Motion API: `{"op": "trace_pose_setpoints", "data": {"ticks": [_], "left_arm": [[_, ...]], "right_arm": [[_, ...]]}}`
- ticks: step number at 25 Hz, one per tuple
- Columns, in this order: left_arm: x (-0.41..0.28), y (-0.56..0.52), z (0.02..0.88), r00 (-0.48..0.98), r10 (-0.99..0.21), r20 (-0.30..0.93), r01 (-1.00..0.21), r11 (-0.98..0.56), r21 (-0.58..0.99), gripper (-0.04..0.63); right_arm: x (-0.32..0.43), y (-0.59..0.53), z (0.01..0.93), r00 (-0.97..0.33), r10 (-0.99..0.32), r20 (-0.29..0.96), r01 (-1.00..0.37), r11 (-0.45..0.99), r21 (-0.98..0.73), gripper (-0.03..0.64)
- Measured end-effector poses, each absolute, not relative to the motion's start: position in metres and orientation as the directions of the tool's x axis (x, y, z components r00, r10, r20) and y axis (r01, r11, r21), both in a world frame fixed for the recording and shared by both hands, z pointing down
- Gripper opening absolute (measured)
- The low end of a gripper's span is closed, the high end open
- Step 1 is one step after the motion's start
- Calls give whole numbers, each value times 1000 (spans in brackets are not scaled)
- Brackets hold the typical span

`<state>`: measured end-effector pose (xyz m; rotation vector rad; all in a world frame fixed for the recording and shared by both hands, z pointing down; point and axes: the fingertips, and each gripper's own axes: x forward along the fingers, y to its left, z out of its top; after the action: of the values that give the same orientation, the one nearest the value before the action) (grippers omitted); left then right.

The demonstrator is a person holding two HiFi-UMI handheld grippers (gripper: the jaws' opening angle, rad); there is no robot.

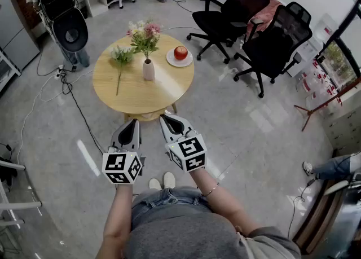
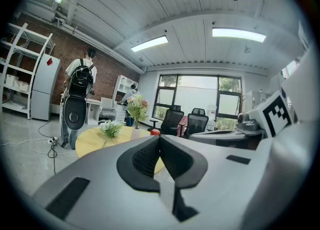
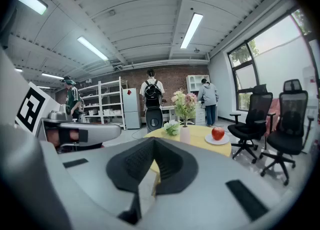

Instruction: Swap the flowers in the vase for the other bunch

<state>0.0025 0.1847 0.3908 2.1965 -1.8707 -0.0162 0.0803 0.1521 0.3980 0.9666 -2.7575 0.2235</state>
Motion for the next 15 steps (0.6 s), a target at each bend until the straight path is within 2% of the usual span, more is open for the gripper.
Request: {"op": "trace_pose_setpoints", "data": {"ticks": [15], "left_arm": [[17, 176, 401, 146, -975, 167, -973, -112, 202, 18]], "right_arm": [[96, 146, 408, -793, -562, 236, -598, 791, -127, 11]]}}
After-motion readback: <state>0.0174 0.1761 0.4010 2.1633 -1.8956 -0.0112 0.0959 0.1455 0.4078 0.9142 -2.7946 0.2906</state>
